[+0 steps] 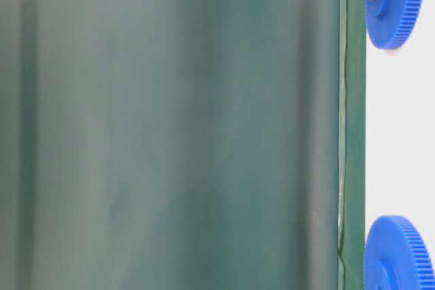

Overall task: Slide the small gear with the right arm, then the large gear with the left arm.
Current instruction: 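Slide the small gear left across the board toward the large gear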

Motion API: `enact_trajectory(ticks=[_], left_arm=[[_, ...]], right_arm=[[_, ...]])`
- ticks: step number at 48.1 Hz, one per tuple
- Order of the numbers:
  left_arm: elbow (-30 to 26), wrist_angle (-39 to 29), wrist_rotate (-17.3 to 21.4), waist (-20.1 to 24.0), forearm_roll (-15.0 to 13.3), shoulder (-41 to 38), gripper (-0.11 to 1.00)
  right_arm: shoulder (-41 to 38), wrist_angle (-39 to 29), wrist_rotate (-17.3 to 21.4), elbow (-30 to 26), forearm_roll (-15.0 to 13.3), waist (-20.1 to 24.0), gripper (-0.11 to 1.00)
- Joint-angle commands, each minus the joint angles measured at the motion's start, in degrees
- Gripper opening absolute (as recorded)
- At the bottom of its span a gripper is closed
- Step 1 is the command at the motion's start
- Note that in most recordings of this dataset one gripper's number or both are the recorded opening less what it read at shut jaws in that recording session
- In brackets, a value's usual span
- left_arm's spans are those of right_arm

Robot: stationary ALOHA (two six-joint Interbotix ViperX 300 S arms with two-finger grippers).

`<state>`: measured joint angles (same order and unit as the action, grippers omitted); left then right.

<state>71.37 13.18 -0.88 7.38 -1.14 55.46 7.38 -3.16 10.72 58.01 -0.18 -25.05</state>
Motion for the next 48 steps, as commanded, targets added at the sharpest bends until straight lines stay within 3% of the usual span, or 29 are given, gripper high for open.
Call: enact_trajectory(ticks=[1, 14, 22, 30, 48], left_arm=[[-0.62, 0.26, -0.09, 0.18, -0.09, -0.26, 0.00], [-0.44, 0.26, -0.09, 0.18, -0.18, -0.26, 0.00], [-0.35, 0.26, -0.09, 0.18, -0.18, -0.26, 0.00], [-0.35, 0.26, -0.09, 0.18, -0.09, -0.26, 0.00], [-0.18, 0.09, -0.09, 0.18, -0.18, -0.09, 0.00]], right_arm=[[-0.18, -2.46, 0.70, 1.14, 0.00, 0.00, 0.50], [0.00, 1.23, 0.97, 1.32, 0.00, 0.09, 0.50], [-3.78, 5.10, 0.88, -1.41, 0.00, 1.14, 0.50], [-10.55, 7.03, 0.79, -8.35, -0.18, 3.60, 0.50], [-22.85, 2.81, 0.79, -28.92, -3.25, 10.20, 0.50]])
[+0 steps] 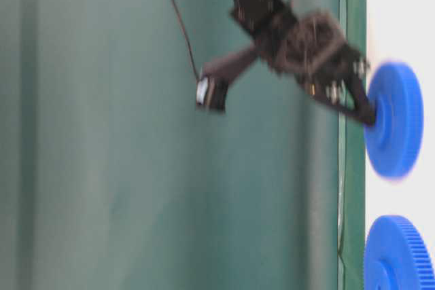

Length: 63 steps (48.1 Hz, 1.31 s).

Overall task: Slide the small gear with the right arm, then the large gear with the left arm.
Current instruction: 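Slide the small gear left across the board toward the large gear, then push the small gear against the large gear so the teeth mesh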

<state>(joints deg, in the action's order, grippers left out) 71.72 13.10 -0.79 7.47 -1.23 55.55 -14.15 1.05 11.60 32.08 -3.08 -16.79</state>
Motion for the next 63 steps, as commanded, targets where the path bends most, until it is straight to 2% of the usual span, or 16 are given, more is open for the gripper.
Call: enact_trajectory(ticks=[1, 13, 51, 63], left_arm=[[-0.53, 0.18, -0.18, 0.00, 0.00, -0.26, 0.00], [0.00, 0.18, -0.18, 0.09, 0.00, -0.18, 0.00], [0.26, 0.00, -0.26, 0.09, -0.09, 0.00, 0.00], [0.79, 0.00, -3.34, 0.09, -0.09, 0.00, 0.00]], right_arm=[[-1.93, -1.67, -0.18, -4.31, -0.53, 2.20, 0.50], [-5.19, -3.78, -0.18, -10.90, -1.67, 3.87, 0.50], [-3.87, -4.04, -0.09, -10.81, -1.85, 3.96, 0.50], [0.00, -4.04, -0.18, -11.07, -2.99, 3.96, 0.50]])
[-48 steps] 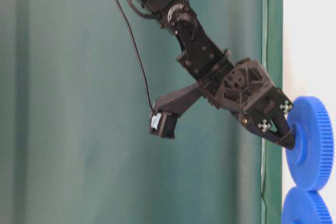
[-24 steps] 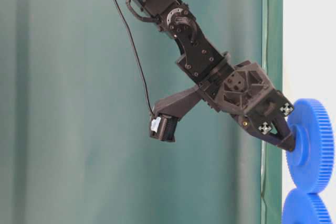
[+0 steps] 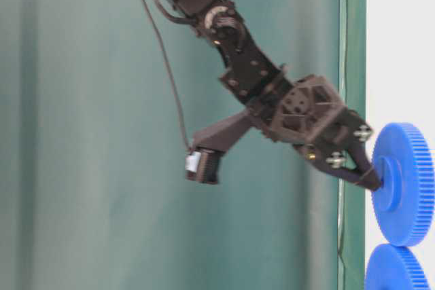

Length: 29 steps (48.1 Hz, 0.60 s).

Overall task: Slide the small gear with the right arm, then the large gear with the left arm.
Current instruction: 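Push the small gear against the large gear so the teeth mesh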

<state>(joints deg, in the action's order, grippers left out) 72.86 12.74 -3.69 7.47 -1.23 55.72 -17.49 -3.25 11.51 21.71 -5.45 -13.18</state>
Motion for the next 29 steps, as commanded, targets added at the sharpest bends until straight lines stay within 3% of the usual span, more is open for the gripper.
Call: enact_trajectory(ticks=[1, 29], left_arm=[[-0.26, 0.26, -0.70, 0.09, -0.09, -0.18, 0.00], [2.64, 0.26, -1.76, 0.09, -0.09, 5.19, 0.00]], right_arm=[[3.69, 0.35, -0.09, -0.70, -0.79, 0.35, 0.50], [10.55, 2.81, -0.09, -2.20, -5.27, 0.35, 0.50]])
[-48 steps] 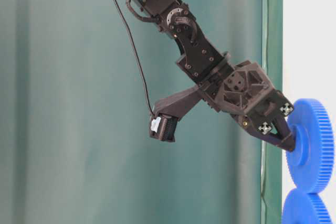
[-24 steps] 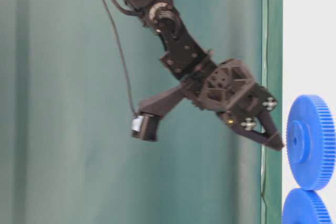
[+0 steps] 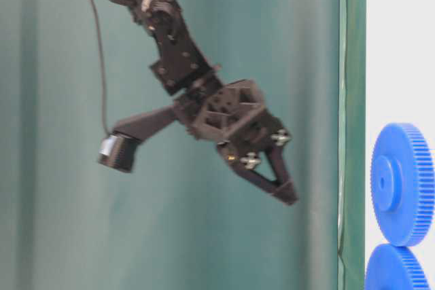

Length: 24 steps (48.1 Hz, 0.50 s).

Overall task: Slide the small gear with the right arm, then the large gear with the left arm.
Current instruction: 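Push the small gear against the large gear so the teeth mesh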

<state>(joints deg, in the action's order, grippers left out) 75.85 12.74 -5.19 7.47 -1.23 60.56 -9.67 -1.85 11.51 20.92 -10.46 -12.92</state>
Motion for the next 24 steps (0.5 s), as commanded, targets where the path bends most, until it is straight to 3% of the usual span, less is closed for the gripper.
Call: enact_trajectory(ticks=[1, 24], left_arm=[[-0.26, 0.35, -0.35, 0.09, -0.09, 0.44, 0.00], [0.18, 0.35, -1.14, 0.09, -0.09, 0.62, 0.00]], right_arm=[[2.72, 1.67, -0.09, -1.41, -0.26, 0.09, 0.50], [-3.52, 1.76, 0.00, 0.35, -0.26, -0.26, 0.50]])
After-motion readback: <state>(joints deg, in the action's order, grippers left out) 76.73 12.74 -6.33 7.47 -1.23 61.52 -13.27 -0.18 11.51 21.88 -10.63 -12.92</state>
